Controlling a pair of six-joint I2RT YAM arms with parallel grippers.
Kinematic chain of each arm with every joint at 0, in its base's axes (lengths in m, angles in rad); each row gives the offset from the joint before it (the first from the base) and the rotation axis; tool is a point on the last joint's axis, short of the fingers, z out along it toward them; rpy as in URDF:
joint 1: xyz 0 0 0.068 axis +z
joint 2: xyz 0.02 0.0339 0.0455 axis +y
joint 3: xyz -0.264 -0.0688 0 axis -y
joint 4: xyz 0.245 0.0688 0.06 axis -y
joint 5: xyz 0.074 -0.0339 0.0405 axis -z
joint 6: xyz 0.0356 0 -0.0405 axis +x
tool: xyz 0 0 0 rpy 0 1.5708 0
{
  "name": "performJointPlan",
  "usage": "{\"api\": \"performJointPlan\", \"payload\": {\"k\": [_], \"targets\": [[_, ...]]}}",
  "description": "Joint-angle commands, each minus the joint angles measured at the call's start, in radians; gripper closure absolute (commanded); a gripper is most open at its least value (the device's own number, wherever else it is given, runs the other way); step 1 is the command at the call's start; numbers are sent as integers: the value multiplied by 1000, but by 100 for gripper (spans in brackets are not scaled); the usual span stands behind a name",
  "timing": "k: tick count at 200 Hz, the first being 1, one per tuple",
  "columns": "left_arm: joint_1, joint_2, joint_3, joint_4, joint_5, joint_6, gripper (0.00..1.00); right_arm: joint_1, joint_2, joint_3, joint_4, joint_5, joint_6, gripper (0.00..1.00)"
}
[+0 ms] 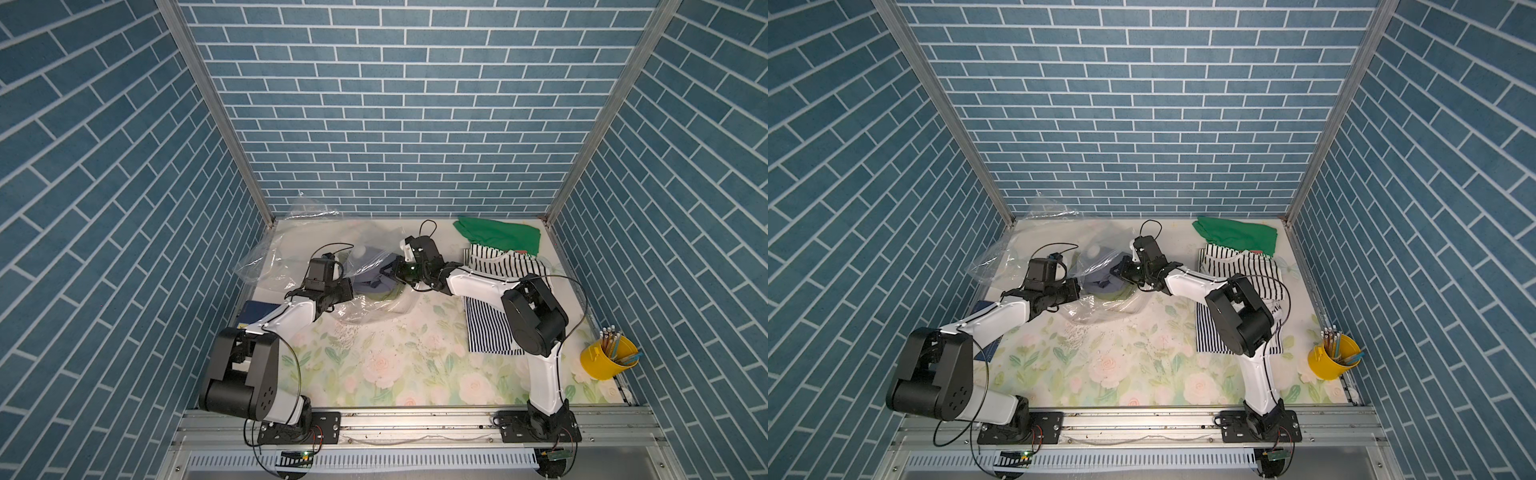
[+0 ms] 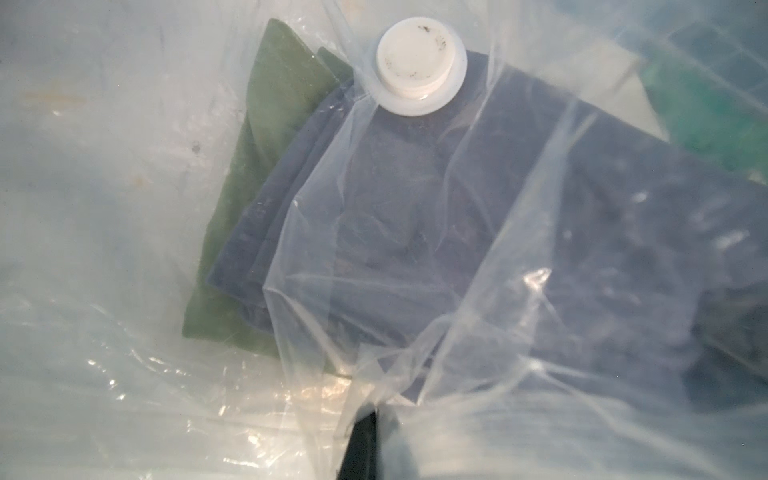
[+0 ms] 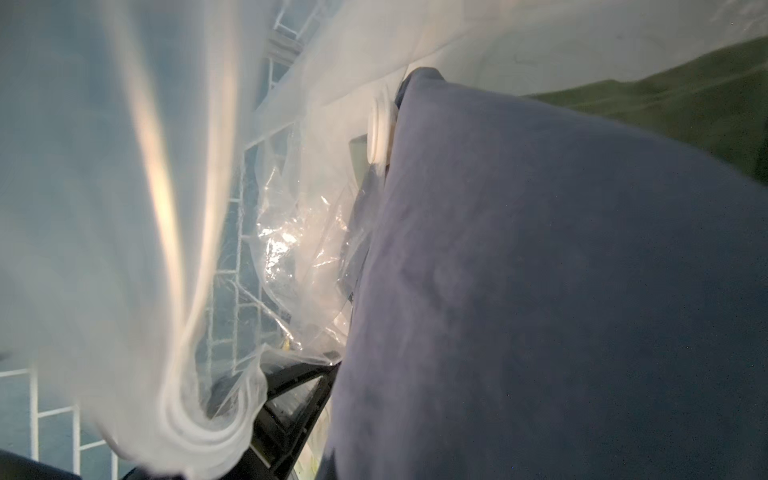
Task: Take the tank top out of the vacuum bag
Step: Take out the tank top from the vacuum bag.
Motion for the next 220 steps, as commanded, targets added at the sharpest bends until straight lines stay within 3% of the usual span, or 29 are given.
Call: {"api": "performJointPlan", "payload": {"k": [1,39,128,186,220], "targets": [[11,19,19,1,-12,3,100,-7,-112,14,-153,50,-150,100],[15,20,20,2,-16,0,100,-66,-264,-139,-122,-5,-154,100],[18,42,47,-1,-19,0,100,-122,-441,-161,-388,-48,-271,100],[20,62,46,12,-19,-1,100,-189,-617,-180,-691,-101,-390,100],[20,74,59,16,-19,-2,100,-218,-648,-133,-974,-70,-507,100]]}}
